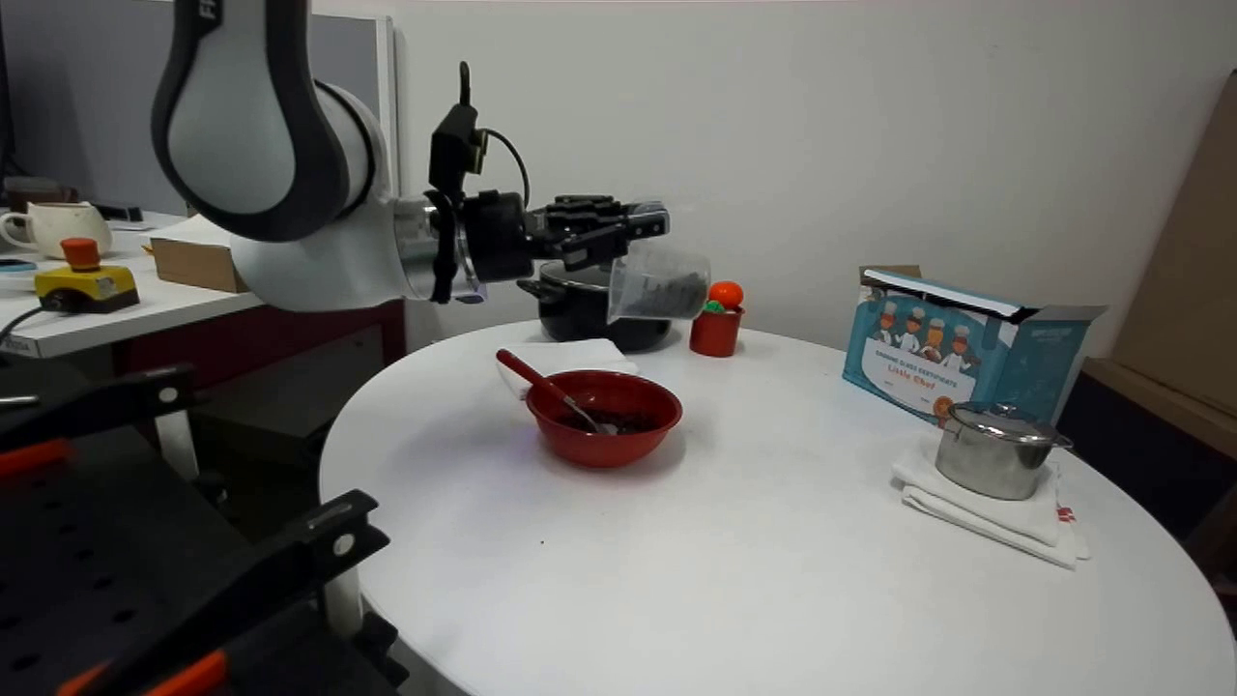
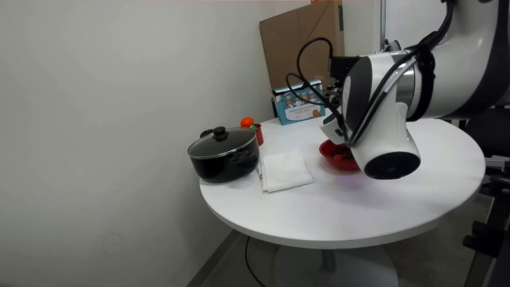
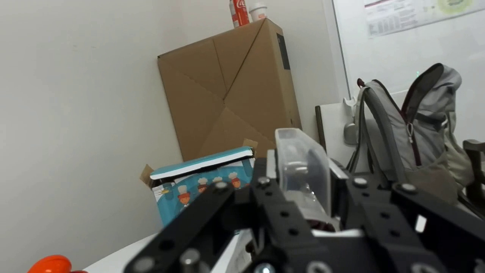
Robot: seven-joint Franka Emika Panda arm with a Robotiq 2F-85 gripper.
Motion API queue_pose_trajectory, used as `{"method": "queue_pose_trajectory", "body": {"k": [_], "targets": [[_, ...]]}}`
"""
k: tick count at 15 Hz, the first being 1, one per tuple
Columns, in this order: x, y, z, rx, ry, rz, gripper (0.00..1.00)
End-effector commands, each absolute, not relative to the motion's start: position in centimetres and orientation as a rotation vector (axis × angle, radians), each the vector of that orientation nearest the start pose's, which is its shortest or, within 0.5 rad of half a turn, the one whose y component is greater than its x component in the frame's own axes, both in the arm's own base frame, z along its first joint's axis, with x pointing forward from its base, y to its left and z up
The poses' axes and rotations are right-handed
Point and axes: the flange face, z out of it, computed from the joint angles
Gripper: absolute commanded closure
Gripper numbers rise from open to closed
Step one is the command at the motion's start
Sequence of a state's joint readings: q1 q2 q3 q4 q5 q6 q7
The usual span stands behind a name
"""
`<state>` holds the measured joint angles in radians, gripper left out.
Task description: Pour the contents in the jug into the red bowl
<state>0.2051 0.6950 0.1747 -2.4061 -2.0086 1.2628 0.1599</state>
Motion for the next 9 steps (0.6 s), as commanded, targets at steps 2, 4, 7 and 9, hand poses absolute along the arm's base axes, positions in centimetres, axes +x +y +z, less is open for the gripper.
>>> {"method": "queue_pose_trajectory", "body": {"k": [2,4,7,9], "targets": [[43.4,5.1,7.4,0.567,1.092,-0.45,0.87],[43.6,4.7,7.2,0.526,1.059,-0.438,0.87],[43.7,4.1,7.1,0.46,1.006,-0.417,0.87],[43.7,3.7,7.0,0.429,0.971,-0.413,0.87]]}}
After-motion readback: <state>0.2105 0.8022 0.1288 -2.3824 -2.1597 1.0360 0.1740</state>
